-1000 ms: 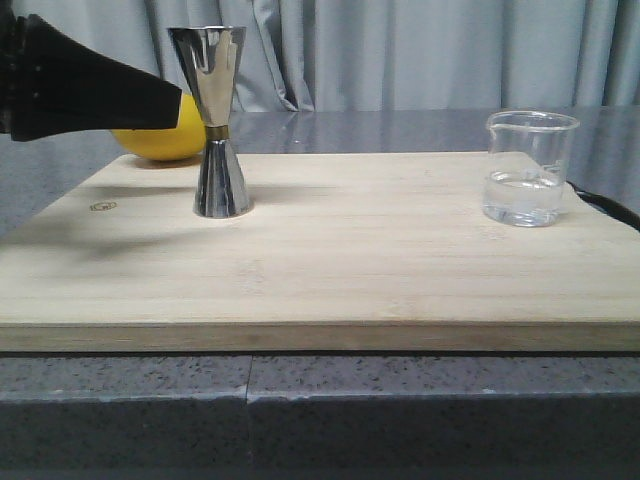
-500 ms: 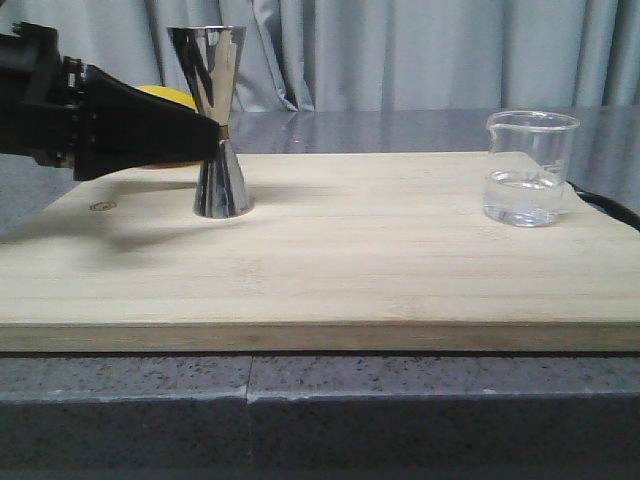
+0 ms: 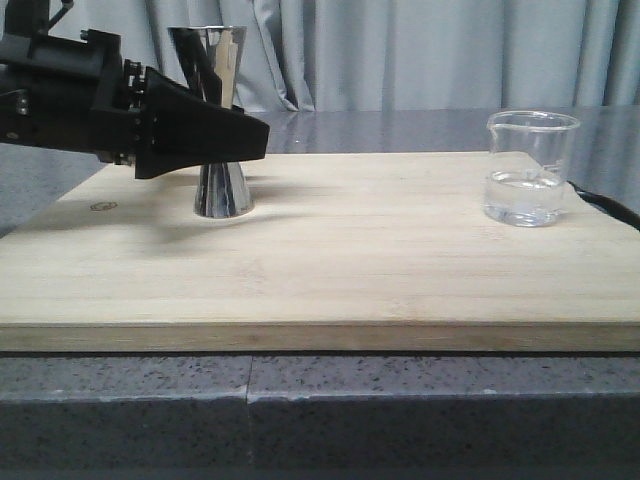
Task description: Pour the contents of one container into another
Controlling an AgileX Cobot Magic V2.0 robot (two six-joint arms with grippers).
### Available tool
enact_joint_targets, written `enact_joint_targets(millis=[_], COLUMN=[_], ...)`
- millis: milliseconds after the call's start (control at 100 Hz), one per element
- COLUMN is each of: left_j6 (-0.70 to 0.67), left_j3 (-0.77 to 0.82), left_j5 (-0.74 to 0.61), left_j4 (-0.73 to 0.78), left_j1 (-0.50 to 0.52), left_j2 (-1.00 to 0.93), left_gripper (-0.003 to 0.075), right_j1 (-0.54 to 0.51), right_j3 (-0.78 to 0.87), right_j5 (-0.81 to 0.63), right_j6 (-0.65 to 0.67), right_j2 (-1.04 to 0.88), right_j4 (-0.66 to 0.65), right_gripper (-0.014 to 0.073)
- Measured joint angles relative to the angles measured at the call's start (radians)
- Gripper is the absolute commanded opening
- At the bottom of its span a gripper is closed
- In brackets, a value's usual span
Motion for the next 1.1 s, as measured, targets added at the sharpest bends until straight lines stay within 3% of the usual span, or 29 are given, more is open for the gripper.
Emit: enact_joint_targets(millis=[330,520,1100], left_j6=[-0.008,-0.008,-0.028], left_j3=[-0.01,-0.01,-0.01], left_j5=[0.0,0.0,0.0], left_j4=[0.0,0.0,0.0], left_j1=[-0.012,-0.012,-0.012], left_j2=[0.0,0.0,-0.005], left_gripper=[0.0315,0.0216,0.0199], right_j1=[0.0,0.0,0.0], right_j3=[0.0,0.0,0.0], right_j5=[0.0,0.002,0.002], right_j6=[0.0,0.0,0.0], right_j2=[0.0,0.0,0.0], right_j4=[-0.004,-0.004,-0.006], right_gripper=[0.0649,0.0649,0.0649])
